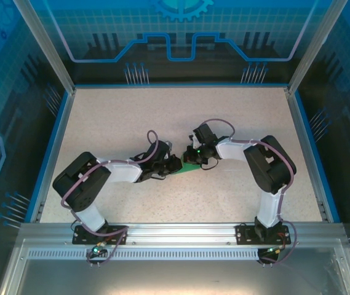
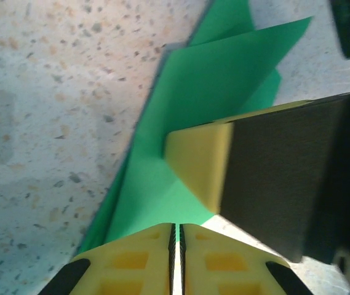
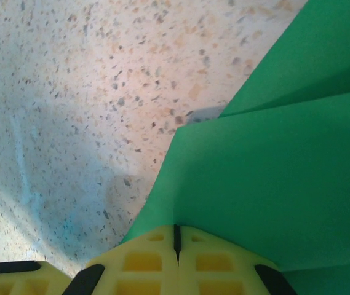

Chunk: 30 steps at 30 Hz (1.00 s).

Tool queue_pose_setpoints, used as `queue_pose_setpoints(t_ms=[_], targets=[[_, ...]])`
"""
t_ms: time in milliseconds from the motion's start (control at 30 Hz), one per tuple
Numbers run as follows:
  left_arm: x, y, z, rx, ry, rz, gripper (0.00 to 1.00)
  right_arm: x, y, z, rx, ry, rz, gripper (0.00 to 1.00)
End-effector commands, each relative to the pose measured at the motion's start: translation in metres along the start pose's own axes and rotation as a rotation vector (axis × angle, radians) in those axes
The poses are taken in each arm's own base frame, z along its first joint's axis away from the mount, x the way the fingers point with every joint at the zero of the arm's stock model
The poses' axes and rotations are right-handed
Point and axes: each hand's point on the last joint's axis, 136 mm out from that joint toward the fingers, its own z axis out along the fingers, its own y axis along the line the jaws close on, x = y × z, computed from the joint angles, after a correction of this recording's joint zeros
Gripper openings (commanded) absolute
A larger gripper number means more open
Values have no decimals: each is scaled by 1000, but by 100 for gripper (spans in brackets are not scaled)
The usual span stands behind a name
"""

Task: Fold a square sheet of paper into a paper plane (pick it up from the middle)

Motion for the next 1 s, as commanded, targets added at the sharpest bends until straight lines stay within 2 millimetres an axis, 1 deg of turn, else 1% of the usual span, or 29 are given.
queue_pose_setpoints(t_ms=[0,133,233,333,433,533,700,967], targets=[[-4,-1,-3,13,-6,-18,15,30,-10,14,0,115,-15,4],[0,10,5,-16,6,-37,14,26,2,14,-59,114,-41,4],[4,17,9,-36,19,-41,12,27,0,15,-55,119,-36,4],[12,28,10,-61,44,-55,9,26,-3,15,-48,116,-25,4],[21,46,11,-119,66,-63,7,22,-5,12,-46,97,-16,4],[26,61,8,-184,75,-64,7,16,-10,9,-50,74,-3,4],[29,73,3,-245,72,-72,5,6,-29,5,-53,43,20,4],[31,78,3,-264,82,-75,4,-19,-67,-13,-12,-45,93,4]])
